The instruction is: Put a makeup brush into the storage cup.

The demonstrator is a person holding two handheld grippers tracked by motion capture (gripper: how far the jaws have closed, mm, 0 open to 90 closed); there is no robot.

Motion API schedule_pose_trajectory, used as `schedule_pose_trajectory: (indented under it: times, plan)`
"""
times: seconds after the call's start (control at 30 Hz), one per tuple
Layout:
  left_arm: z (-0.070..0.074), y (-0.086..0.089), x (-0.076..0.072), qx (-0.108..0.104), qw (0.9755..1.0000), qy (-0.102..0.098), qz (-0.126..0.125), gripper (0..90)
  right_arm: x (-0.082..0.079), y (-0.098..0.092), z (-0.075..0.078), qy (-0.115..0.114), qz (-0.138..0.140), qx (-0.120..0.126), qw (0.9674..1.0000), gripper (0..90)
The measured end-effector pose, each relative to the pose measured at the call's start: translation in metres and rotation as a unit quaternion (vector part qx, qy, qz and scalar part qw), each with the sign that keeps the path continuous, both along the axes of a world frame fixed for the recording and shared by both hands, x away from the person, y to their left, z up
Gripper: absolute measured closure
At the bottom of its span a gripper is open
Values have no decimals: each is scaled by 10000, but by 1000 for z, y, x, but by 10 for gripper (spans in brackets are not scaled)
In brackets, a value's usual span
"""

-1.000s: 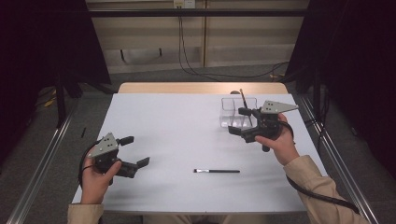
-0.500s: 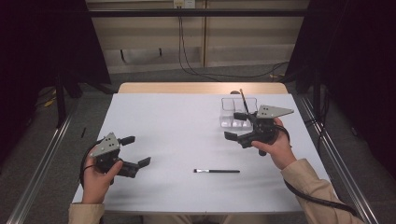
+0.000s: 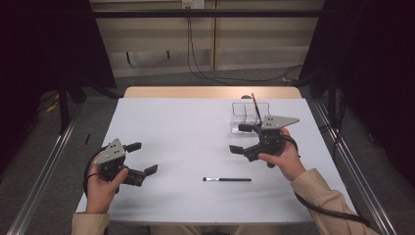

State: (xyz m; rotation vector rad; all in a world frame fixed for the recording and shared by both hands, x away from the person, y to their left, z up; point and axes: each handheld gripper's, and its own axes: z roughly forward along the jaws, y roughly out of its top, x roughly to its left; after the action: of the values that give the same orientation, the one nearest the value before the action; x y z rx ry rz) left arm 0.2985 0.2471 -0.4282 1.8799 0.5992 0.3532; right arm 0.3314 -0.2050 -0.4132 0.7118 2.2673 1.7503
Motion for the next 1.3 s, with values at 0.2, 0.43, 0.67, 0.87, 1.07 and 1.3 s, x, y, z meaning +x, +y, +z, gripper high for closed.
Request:
schedule_pose_trajectory:
  times: [0.2, 0.43, 0.67, 0.87, 1.07, 1.3]
  plan:
    - [0, 0, 0, 5, 10000, 10, -3, 3, -2, 6, -3, 44, 125, -97, 9999, 86]
    - [0, 0, 0, 12, 10000, 9, -1, 3, -3, 10, -8, 141, 288, -352, 9989, 88]
    - [0, 0, 0, 20, 10000, -13, -10, 3, -4, 16, -11, 258, 452, -547, 9971, 91]
    - [0, 0, 0, 4, 10000, 18, -9, 3, -4, 22, -14, 362, 629, -746, 9946, 91]
    - [-1, 0, 0, 4, 10000, 23, -17, 3, -5, 28, -17, 497, 752, -964, 9912, 96]
    - [-1, 0, 0, -9, 10000, 28, 3, 3, -5, 35, -20, 642, 934, -1297, 9850, 102]
